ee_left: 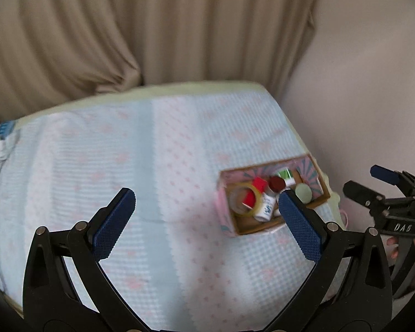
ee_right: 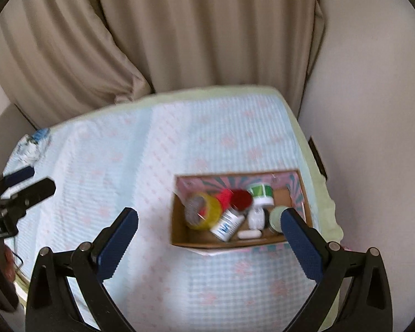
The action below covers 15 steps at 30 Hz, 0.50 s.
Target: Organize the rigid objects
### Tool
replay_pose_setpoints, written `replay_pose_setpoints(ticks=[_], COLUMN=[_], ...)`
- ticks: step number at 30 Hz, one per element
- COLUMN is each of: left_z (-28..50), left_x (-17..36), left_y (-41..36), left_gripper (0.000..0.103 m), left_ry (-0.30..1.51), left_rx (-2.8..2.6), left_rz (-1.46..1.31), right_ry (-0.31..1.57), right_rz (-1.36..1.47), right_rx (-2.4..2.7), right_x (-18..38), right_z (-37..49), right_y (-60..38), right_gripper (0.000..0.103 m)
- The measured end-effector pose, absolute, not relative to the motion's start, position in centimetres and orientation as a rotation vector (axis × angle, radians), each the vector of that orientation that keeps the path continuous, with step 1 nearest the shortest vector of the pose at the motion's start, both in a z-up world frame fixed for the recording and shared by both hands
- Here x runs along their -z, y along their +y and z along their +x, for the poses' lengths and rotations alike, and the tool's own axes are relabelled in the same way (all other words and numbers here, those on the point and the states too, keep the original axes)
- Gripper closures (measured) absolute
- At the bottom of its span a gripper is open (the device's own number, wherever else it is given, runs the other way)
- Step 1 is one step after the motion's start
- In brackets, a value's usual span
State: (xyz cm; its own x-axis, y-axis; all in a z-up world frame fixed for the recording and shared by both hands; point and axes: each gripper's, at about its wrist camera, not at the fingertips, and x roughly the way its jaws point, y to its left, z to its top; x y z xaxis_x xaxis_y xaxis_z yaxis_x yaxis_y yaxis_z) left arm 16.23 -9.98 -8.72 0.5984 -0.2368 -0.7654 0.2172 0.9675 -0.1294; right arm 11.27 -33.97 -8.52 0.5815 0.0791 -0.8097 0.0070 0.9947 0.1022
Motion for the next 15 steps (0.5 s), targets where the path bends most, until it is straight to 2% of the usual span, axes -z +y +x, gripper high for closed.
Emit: replay_pose_setpoints(ticks=[7,15], left_z=[11.2,6.7], left_x=[3.6,1.8], left_y=[-4.0,-0.7], left_gripper=[0.000,0.000], left_ry=[0.774,0.688], left_rx=[0.196,0.130], left_rz=[-0.068,-0.054], right_ry=[0.830,0.777], right_rz=[0.087,0.064], right_rx=[-0.063,-0.044], right_x=[2.1,0.7], right_z=[7.8,4.6], right_y=[-28.8,-25.6], right_gripper=[0.000,0.000])
